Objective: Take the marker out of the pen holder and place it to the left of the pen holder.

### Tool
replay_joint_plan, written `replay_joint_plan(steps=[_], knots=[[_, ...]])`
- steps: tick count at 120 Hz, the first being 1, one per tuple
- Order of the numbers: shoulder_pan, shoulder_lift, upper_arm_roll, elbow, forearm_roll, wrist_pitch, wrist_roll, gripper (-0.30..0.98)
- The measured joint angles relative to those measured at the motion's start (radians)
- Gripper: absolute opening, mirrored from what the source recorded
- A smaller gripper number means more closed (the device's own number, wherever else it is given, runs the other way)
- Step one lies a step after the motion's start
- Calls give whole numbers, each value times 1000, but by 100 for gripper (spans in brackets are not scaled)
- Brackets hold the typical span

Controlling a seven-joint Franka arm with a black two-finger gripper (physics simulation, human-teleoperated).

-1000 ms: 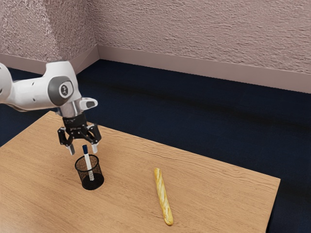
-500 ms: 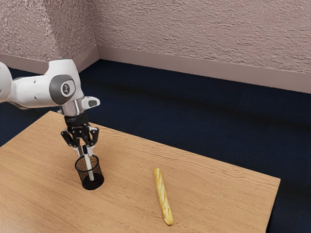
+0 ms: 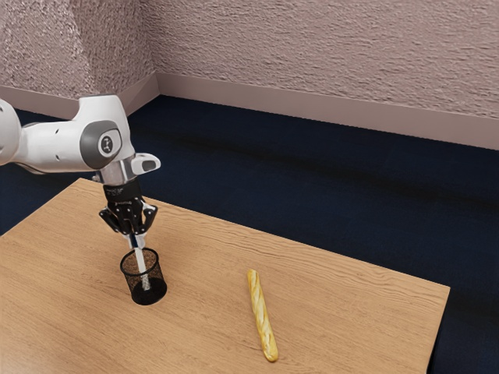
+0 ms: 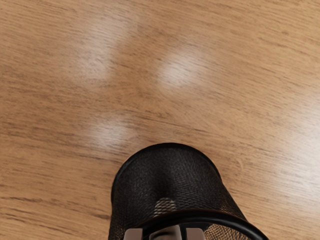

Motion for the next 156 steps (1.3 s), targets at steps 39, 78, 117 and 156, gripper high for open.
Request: replay_joint_plan(steps=[39, 78, 117, 156], knots=[[-11, -115, -4, 58, 86, -29, -31, -8], [-19, -130, -6, 189, 252, -391, -80, -9], [239, 144, -10, 194, 333, -544, 44, -9], [274, 304, -2, 208, 323, -539, 194, -8]])
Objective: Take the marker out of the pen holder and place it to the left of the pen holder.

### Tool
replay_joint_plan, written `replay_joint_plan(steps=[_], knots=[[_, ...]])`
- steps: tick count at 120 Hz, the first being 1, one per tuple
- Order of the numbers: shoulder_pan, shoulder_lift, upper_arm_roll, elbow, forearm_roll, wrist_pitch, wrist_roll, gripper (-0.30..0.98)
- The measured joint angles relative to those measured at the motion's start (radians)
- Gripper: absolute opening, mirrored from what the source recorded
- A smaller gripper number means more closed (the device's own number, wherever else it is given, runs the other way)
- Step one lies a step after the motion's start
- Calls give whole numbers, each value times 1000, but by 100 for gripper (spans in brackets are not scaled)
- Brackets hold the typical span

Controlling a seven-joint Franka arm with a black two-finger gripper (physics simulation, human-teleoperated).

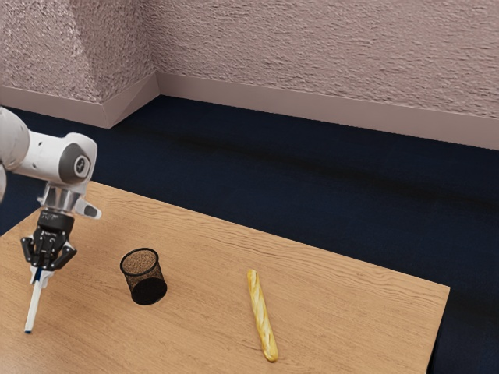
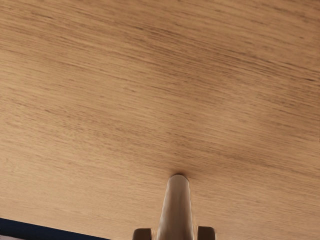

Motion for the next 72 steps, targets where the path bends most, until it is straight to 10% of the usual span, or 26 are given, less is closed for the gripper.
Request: replay_joint_plan(steps=[33, 52, 72], knots=[[-36, -105, 0, 0, -33, 36, 84, 44], [-213, -410, -5, 0, -60, 164, 115, 57], [-279, -348, -117, 152, -146, 317, 141, 63]])
